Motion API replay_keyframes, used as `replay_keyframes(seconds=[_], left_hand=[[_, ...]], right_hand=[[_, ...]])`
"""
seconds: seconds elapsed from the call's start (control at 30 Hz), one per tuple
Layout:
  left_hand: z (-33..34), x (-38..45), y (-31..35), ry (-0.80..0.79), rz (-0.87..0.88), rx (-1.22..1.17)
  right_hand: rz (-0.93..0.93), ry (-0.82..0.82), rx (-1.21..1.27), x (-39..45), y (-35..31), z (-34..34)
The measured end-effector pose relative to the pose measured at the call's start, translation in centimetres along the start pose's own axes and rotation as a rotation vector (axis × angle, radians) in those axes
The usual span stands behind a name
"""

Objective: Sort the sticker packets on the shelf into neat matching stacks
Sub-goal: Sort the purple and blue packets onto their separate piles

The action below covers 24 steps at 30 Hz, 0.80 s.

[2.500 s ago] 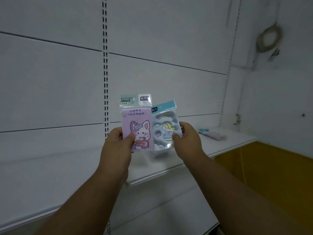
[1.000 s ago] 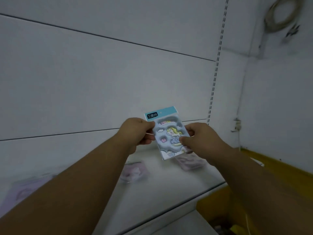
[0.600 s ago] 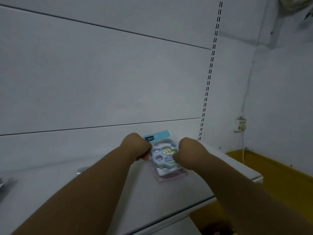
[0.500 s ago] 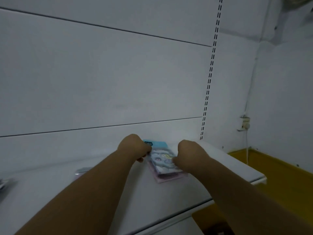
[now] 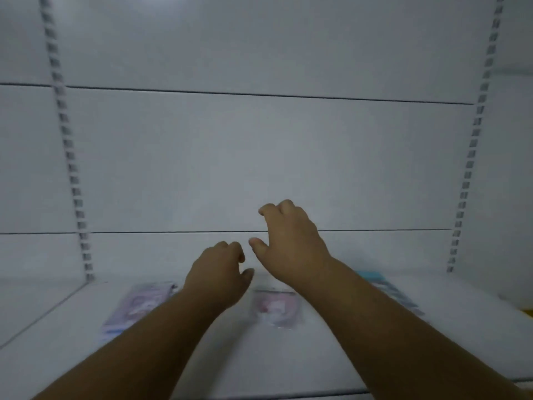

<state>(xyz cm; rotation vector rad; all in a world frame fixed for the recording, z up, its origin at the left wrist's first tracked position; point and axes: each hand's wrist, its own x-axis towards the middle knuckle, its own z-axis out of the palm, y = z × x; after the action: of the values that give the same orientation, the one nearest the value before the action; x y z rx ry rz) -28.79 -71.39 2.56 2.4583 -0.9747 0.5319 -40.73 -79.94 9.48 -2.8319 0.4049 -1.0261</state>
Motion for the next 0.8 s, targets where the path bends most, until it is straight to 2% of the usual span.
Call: replay_keyframes(seconds=[0.2,0.4,0.53,0.8], left_hand=[[-10.8,-9.7,-18.3,0.062,-0.146,0.14],[-19.9,-18.7,-35.0,0.061,-0.282,0.238],[-23.2,-20.6,-42.2,0.049,-0.341,0.245],[-23.0,-18.3,-53.9,0.092,-0.389,0.224]], right_hand=[[-0.179,-0.037,0.076,0.4,-18.7,4.2],[-0.271,-0.093,0.16,0.2,-36.5,8.3],[-0.273,-0.134,0.163,1.3,-43.9,10.6],[-0.322,-0.14,0.129,6.1,-53.8,17.7]])
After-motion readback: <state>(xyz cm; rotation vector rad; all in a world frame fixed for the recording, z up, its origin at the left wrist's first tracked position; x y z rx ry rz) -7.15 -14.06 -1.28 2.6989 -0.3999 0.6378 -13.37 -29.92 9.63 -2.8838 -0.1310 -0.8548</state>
